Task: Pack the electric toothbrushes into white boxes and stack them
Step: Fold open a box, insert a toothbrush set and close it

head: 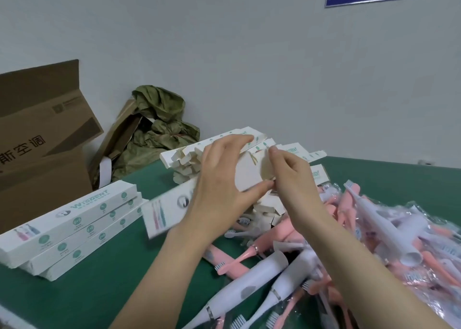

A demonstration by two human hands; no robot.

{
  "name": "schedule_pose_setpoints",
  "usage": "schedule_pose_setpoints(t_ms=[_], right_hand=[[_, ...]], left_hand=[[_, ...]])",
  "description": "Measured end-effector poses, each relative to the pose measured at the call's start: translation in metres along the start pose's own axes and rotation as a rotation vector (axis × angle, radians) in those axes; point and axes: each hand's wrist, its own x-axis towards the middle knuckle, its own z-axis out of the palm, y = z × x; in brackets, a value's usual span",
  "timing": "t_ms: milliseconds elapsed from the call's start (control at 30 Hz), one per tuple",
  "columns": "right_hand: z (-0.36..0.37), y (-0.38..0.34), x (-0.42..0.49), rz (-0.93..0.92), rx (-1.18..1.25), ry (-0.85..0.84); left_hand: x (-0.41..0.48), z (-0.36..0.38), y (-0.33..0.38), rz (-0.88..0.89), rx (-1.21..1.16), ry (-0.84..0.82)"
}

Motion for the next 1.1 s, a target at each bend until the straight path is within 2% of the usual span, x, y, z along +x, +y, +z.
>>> schedule_pose_setpoints(t_ms=[133,233,367,500,633,967,1100], right_hand=[[-0.001,-0.009,-0.003,-0.081,-0.048,0.034],[-0.002,-0.010,-0.002,-0.021,-0.014,0.083],[-0.003,-0.011,-0.003,0.084,0.041,0.042],[-0.002,-0.012,-0.005,0.098,0.070,-0.007],[0.000,-0.007,-0.006,0.093,0.081,-0.028],[-0.003,-0.006,-0.003,0.204,0.149,-0.066],[-0.006,-0.011,-0.004,0.244,0.256,-0.130]], left_hand=[[0.001,-0.004,-0.003,-0.004,-0.071,-0.010],[0.000,-0.009,-0.004,0.084,0.017,-0.053],[0.000,-0.014,0.000,-0.051,0.055,-0.196],[-0.001,-0.015,0.008,-0.111,0.005,-0.041],[-0.001,-0.017,0.011,-0.169,-0.005,-0.073],[-0.003,-0.016,0.001,-0.125,0.073,-0.319],[0.002,-0.021,0.002,-0.028,0.139,-0.265]])
